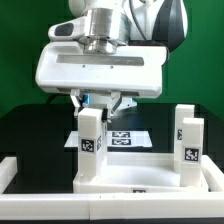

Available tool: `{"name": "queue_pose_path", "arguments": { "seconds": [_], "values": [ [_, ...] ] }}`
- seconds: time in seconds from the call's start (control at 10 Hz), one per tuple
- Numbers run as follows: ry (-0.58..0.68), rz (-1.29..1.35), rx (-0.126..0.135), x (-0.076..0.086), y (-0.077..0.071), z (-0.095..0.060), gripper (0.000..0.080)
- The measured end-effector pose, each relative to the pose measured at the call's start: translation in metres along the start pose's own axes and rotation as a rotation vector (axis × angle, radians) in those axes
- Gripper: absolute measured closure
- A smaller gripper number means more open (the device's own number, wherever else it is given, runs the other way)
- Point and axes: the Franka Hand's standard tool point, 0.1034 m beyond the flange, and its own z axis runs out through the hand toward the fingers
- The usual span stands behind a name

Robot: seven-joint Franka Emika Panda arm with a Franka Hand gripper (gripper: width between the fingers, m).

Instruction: Assemble desk

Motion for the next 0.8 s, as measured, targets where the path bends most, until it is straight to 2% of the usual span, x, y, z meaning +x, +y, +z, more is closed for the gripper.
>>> {"name": "queue_pose_path", "arguments": {
  "seconds": [0.5,0.6,0.7,0.8],
  "values": [
    [0.020,-0.010,-0.004,0.002,0.000,0.001,0.0512],
    [0.090,-0.028,-0.021,0.007,0.012,-0.005,0.0512],
    [0.119,-0.011,-0.026,0.004,0.020,-0.007,0.0512],
    [0.114,0.005,-0.017,0.004,0.020,-0.006,0.0512]
  ]
}}
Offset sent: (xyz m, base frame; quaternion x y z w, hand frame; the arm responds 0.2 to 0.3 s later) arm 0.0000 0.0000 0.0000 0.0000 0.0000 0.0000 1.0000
